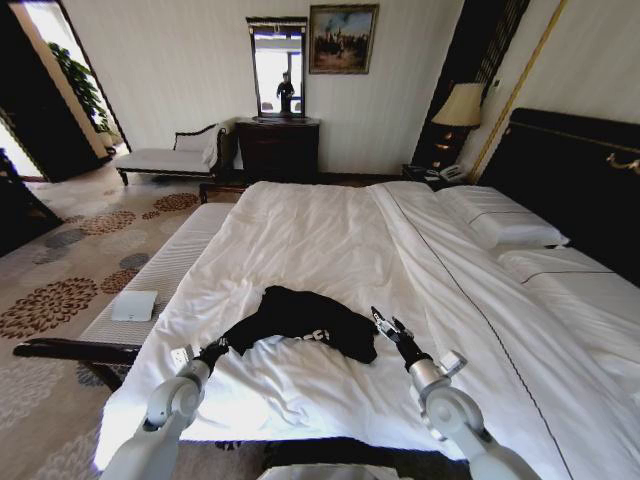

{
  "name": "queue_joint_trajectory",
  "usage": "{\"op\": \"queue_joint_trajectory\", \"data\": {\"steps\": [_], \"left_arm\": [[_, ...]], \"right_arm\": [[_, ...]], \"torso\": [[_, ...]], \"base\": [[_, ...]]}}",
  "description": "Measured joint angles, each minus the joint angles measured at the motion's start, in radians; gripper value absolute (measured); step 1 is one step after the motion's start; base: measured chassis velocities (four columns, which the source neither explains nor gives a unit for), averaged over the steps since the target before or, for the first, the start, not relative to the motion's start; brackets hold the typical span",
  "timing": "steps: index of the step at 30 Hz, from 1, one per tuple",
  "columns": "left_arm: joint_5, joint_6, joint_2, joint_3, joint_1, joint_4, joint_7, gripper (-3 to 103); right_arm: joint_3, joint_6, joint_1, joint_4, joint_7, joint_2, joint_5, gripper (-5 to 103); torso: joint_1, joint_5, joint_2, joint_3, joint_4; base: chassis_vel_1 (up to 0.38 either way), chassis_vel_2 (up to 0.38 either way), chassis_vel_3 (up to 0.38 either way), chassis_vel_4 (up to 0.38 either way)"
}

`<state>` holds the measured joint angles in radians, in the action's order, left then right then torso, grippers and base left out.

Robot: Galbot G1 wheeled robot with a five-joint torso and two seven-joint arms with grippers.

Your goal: Fold the clothes on the bed.

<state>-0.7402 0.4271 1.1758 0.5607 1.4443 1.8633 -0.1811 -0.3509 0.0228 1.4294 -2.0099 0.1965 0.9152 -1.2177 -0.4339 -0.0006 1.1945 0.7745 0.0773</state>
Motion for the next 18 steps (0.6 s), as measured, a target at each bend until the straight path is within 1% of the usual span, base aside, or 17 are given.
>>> {"op": "queue_joint_trajectory", "data": {"steps": [2, 4, 5, 6, 8, 9, 10, 11, 12, 13, 14, 16, 17, 18], "left_arm": [[0.0, 0.0, 0.002, 0.004, 0.003, -0.001, 0.0, 0], [0.003, 0.0, 0.016, 0.031, 0.024, -0.002, -0.002, 0], [0.006, 0.0, 0.021, 0.041, 0.032, -0.002, -0.004, 0], [0.006, 0.0, 0.021, 0.041, 0.032, -0.002, -0.004, 0], [0.011, 0.0, 0.025, 0.055, 0.043, -0.002, -0.005, 0], [0.016, -0.001, 0.028, 0.064, 0.051, -0.002, -0.006, 0], [0.019, -0.002, 0.031, 0.07, 0.056, -0.001, -0.007, 0], [0.021, -0.004, 0.035, 0.078, 0.063, 0.001, -0.007, 0], [0.021, -0.004, 0.035, 0.078, 0.063, 0.001, -0.007, 0], [0.025, -0.007, 0.043, 0.092, 0.074, 0.003, -0.008, 0], [0.031, -0.009, 0.051, 0.102, 0.083, 0.005, -0.008, 0], [0.04, -0.009, 0.063, 0.117, 0.095, 0.01, -0.009, 0], [0.04, -0.009, 0.063, 0.117, 0.095, 0.01, -0.009, 0], [0.045, -0.009, 0.068, 0.125, 0.103, 0.013, -0.009, 0]], "right_arm": [[0.008, 0.008, -0.009, 0.0, 0.006, -0.008, -0.012, 100], [0.069, 0.047, -0.083, 0.017, 0.043, -0.057, -0.07, 100], [0.099, 0.056, -0.118, 0.032, 0.05, -0.074, -0.084, 100], [0.099, 0.056, -0.118, 0.032, 0.05, -0.074, -0.084, 100], [0.142, 0.073, -0.176, 0.056, 0.06, -0.103, -0.105, 100], [0.184, 0.092, -0.229, 0.076, 0.074, -0.127, -0.126, 100], [0.21, 0.101, -0.26, 0.084, 0.083, -0.137, -0.137, 100], [0.236, 0.109, -0.29, 0.092, 0.092, -0.145, -0.146, 100], [0.236, 0.109, -0.29, 0.092, 0.092, -0.145, -0.146, 100], [0.283, 0.127, -0.34, 0.104, 0.11, -0.153, -0.156, 100], [0.322, 0.143, -0.379, 0.113, 0.125, -0.156, -0.162, 100], [0.372, 0.165, -0.42, 0.12, 0.146, -0.156, -0.171, 100], [0.372, 0.165, -0.42, 0.12, 0.146, -0.156, -0.171, 100], [0.406, 0.179, -0.445, 0.123, 0.163, -0.153, -0.176, 100]], "torso": [[0.0, 0.0, 0.0, 0.0, -0.0001], [0.0, 0.0, 0.0, 0.0, -0.0003], [0.0, 0.0001, 0.0, 0.0, -0.0002], [0.0, 0.0001, 0.0, 0.0, -0.0002], [0.0, 0.0001, 0.0, 0.0, -0.0008], [0.0, -0.0001, 0.0, 0.0, -0.0003], [0.0, -0.0002, 0.0, 0.0, 0.0001], [0.0, -0.0003, 0.0, 0.0, -0.0001], [0.0, -0.0003, 0.0, 0.0, -0.0001], [0.0, 0.0, 0.0, 0.0, -0.0002], [0.0, -0.0001, 0.0, 0.0, -0.0009], [0.0, -0.0001, 0.0, 0.0, -0.0006], [0.0, -0.0001, 0.0, 0.0, -0.0006], [0.0, -0.0002, 0.0, 0.0, -0.0004]], "base": [[0.0, 0.0, 0.0, 0.0], [0.0, 0.0, 0.0, 0.0], [0.0, 0.0, 0.0, 0.0], [0.0, 0.0, 0.0, 0.0], [0.0, 0.0, 0.0, 0.0], [0.0, 0.0, 0.0, 0.0], [0.0, 0.0, 0.0, 0.0], [0.0, 0.0, 0.0, 0.0], [0.0, 0.0, 0.0, 0.0], [0.0, 0.0, 0.0, 0.0], [0.0, 0.0, 0.0, 0.0], [0.0, 0.0, 0.0, 0.0], [0.0, 0.0, 0.0, 0.0], [0.0, 0.0, 0.0, 0.0]]}}
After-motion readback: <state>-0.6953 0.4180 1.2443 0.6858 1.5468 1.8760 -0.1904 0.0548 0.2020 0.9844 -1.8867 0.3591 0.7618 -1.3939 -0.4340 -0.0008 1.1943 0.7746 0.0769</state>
